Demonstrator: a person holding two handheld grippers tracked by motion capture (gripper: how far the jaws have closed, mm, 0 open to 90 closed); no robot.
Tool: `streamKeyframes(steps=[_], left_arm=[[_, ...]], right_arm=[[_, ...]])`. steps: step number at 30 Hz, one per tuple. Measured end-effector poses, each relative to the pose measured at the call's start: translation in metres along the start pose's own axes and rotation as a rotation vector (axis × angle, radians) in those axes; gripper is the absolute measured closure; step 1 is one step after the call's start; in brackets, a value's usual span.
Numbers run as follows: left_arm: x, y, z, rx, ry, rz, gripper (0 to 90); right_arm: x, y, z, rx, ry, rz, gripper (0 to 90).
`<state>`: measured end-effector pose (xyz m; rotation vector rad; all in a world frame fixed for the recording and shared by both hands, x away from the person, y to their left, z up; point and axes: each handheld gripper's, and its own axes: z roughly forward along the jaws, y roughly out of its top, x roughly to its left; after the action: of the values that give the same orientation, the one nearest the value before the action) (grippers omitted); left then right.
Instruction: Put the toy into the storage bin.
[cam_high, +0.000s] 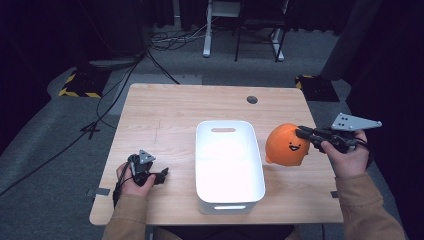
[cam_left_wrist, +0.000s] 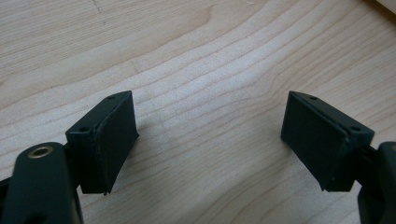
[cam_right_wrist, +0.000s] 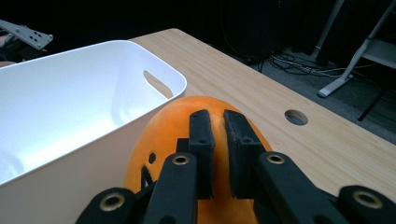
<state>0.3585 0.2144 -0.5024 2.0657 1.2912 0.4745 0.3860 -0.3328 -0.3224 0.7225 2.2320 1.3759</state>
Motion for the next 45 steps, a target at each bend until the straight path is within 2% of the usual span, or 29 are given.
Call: streamKeyframes(steps=[4,8,10,11,17,22,25,30,38,45], left_arm=[[0.0,0.0,0.0,0.0,0.001,0.001,18.7],[0.0,0.0,0.0,-0.004,0.005,0.005,19.0],[0.0,0.0,0.0,-0.003,0.001,0.006,18.9],[0.0,-0.001,0.0,-0.002,-0.003,0.006,18.9],[0.0,0.0,0.0,-0.001,-0.002,0.008,18.8],[0.0,0.0,0.0,-0.002,-0.002,0.009,18.7],[0.0,0.0,0.0,-0.002,-0.002,0.009,18.7],[0.0,0.0,0.0,-0.002,-0.003,0.009,18.7],[0.0,0.0,0.0,-0.002,-0.003,0.009,18.7],[0.0,0.0,0.0,-0.003,-0.006,0.01,18.7]], right_arm=[[0.001,0.004,-0.003,-0.001,0.005,-0.003,82.7],[0.001,0.011,-0.01,-0.026,0.029,-0.008,82.8],[0.0,0.015,-0.013,-0.041,0.05,-0.021,82.9],[0.001,0.019,-0.015,-0.062,0.075,-0.023,83.0],[0.003,0.028,-0.02,-0.101,0.121,-0.031,83.1],[0.005,0.038,-0.024,-0.128,0.154,-0.057,83.2],[0.007,0.043,-0.024,-0.139,0.182,-0.095,83.2],[0.011,0.051,-0.022,-0.16,0.223,-0.115,83.2],[0.015,0.06,-0.02,-0.17,0.24,-0.141,83.2],[0.025,0.075,-0.019,-0.183,0.262,-0.162,83.2]])
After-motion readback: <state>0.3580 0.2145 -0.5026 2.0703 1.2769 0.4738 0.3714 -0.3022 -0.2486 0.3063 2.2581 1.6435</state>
